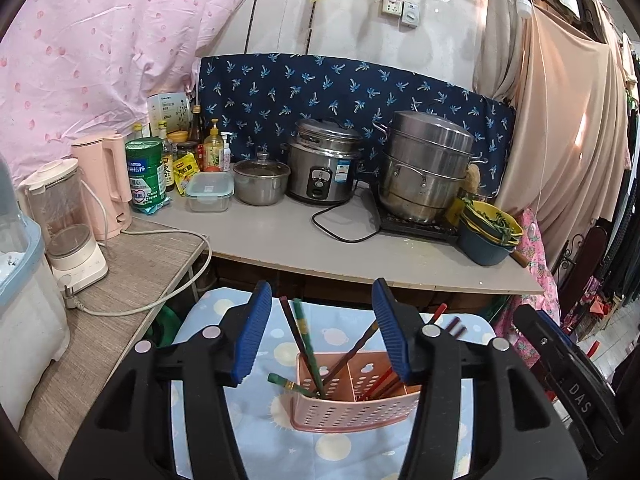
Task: Organize utensils
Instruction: 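Lower both chopsticks into the basket and open both tools, then move both open tools down to the last two red chopsticks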
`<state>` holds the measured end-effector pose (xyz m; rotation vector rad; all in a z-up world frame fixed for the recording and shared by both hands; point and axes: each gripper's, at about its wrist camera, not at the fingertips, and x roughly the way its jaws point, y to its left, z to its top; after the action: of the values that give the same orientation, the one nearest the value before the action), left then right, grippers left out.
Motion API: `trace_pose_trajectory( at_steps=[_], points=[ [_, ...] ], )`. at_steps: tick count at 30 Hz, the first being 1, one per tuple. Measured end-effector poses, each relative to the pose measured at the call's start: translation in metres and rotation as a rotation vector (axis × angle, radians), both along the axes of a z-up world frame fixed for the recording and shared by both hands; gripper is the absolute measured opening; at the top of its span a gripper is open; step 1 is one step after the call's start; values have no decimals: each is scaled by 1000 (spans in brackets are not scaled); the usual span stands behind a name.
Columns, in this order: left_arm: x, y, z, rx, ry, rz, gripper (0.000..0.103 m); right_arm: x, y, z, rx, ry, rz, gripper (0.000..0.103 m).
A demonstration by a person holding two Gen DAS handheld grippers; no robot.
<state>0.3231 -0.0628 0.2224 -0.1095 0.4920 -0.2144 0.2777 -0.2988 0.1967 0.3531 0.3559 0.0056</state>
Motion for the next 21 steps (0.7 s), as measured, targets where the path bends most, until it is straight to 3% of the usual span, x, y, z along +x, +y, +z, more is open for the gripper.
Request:
trace_pose_trajectory(
  at_steps=[13,21],
  points=[
    [-27,0,-5,54,10,13,50,-36,16,1,-83,10,3,46],
    [-61,-2,-27,114,64,-1,53,-74,31,-17,-159,62,16,46]
  ],
)
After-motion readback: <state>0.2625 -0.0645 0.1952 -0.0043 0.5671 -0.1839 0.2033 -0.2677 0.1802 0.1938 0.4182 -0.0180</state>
